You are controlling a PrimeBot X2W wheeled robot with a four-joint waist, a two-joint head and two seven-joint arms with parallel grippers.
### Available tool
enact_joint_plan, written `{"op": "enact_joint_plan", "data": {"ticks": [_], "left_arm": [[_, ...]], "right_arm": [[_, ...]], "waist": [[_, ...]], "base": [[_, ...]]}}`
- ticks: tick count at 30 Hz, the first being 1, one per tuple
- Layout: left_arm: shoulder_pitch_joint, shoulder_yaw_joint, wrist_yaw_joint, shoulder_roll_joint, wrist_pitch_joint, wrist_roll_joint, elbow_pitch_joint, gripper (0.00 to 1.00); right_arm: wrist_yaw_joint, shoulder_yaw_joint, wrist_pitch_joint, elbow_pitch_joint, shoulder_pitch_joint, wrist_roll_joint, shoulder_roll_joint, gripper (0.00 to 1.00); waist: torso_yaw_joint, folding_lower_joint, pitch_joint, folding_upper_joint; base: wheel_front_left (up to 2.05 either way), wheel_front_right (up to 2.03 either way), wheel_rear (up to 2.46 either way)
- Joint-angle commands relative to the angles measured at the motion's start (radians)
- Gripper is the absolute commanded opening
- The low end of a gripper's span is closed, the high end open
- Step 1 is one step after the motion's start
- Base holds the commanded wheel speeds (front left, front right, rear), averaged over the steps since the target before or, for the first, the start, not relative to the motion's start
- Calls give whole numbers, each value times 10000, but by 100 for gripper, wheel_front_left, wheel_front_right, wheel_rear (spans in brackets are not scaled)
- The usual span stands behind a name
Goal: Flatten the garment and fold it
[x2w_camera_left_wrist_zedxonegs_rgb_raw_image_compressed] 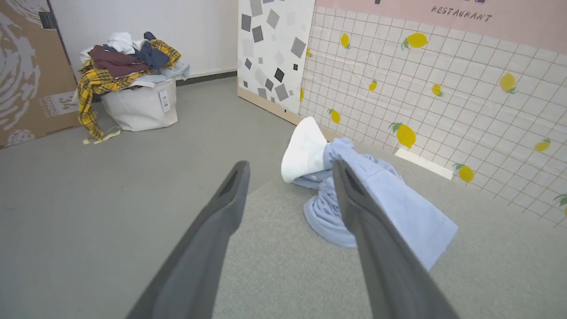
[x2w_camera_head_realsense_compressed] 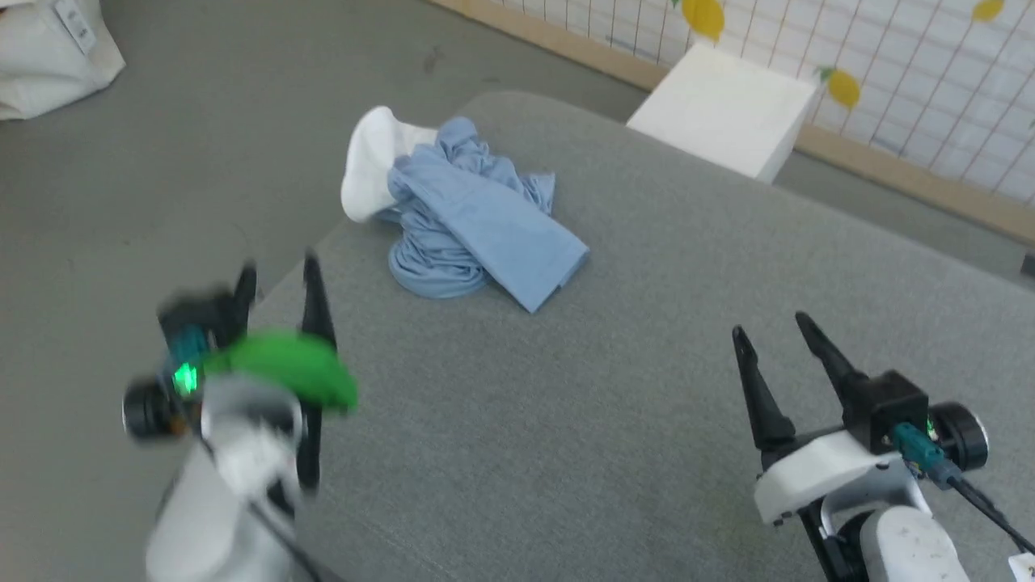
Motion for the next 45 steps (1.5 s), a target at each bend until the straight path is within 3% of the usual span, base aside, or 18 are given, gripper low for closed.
{"op": "enact_joint_plan", "data": {"ticks": [1, 8, 13, 19, 23, 32, 33, 34, 35, 45], "left_arm": [[-739, 22, -194, -2, 235, -302, 278, 100], [-3883, 890, -1072, 252, 2056, -1964, 2455, 100], [-5172, 1654, -1341, 778, 3414, -3082, 3478, 100], [-5637, 2050, -1140, 1460, 5034, -3700, 4062, 100], [-5458, 2212, -864, 1436, 5992, -4148, 4337, 100], [-4778, 2050, -479, 1399, 6512, -4135, 4527, 100], [-4698, 2029, -502, 1434, 6443, -4094, 4516, 60], [-4624, 1979, -554, 1501, 6333, -4005, 4484, 43], [-4542, 1971, -580, 1593, 6100, -3897, 4439, 0], [-4580, 1770, -340, 2924, 2043, -1818, 3358, 0]], "right_arm": [[62, 34, 86, -99, -260, -133, -18, 100], [62, 577, 503, -642, -1196, -701, -18, 100], [62, 810, 638, -885, -1747, -981, -18, 100], [62, 705, 607, -979, -2102, -1168, -38, 100], [62, 653, 529, -927, -2231, -1172, -62, 100], [62, 787, 299, -615, -2386, -1013, -43, 100], [62, 810, 259, -541, -2376, -970, -39, 100], [62, 819, 219, -480, -2359, -938, -37, 100], [62, 820, 171, -403, -2324, -903, -34, 100], [62, 523, -363, 404, -1560, -191, -21, 100]], "waist": [[-335, 0, 779, 0], [-1542, 0, 2749, 0], [-2410, 0, 4107, 0], [-3070, 0, 5181, 0], [-3287, 0, 5525, 0], [-3562, 0, 5456, 0], [-3592, 0, 5343, 0], [-3620, 0, 5227, 0], [-3656, 0, 5062, 0], [-4092, 0, 2612, 0]], "base": [[0, 0, 0], [0, 0, 0], [0, 0, 0], [0, 0, 0], [0, 0, 0], [0, 0, 0], [0, 0, 0], [0, 0, 0], [0, 0, 0], [0, 0, 0]]}}
